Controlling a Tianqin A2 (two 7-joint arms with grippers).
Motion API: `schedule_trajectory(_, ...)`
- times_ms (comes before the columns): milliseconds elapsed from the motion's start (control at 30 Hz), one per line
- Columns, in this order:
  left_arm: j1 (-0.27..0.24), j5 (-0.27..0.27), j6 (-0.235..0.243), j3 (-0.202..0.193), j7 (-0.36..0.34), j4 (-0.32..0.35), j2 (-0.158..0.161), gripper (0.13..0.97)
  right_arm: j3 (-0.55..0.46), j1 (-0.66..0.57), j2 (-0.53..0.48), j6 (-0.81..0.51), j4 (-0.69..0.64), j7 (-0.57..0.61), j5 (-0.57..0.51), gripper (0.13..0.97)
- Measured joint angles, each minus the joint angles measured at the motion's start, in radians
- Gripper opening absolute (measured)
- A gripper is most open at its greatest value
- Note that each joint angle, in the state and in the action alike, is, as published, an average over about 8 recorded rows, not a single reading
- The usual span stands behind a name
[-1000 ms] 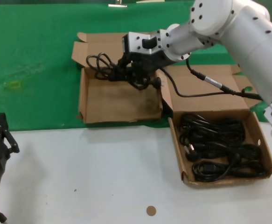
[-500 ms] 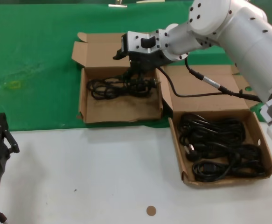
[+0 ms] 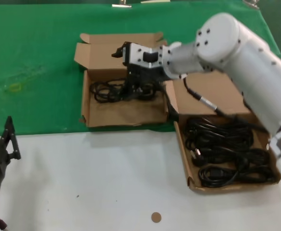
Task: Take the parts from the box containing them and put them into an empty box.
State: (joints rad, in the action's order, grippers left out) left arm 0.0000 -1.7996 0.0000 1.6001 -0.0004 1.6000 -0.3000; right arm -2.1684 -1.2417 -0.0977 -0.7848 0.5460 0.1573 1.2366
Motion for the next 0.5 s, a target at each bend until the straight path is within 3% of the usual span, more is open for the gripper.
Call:
schedule_trajectory(133, 0.0, 0.0, 0.0, 0.0, 0.0, 0.0, 0.0, 0.232, 0.032, 0.071, -0.012, 0.045, 0.06, -0.009, 0.032, 0.65)
schedule_trajectory(300, 0.0, 0.0, 0.0, 0.0, 0.0, 0.0, 0.0, 0.325, 0.074, 0.162, -0.026, 0.103, 0.138, -0.021, 0.074, 0.776)
schedule_trajectory(400, 0.0, 0.0, 0.0, 0.0, 0.0, 0.0, 0.0, 0.381, 0.099, 0.216, -0.035, 0.137, 0.184, -0.027, 0.098, 0.808)
schedule_trajectory(500, 0.0, 0.0, 0.0, 0.0, 0.0, 0.0, 0.0, 0.381, 0.124, 0.272, -0.044, 0.172, 0.231, -0.034, 0.123, 0.857)
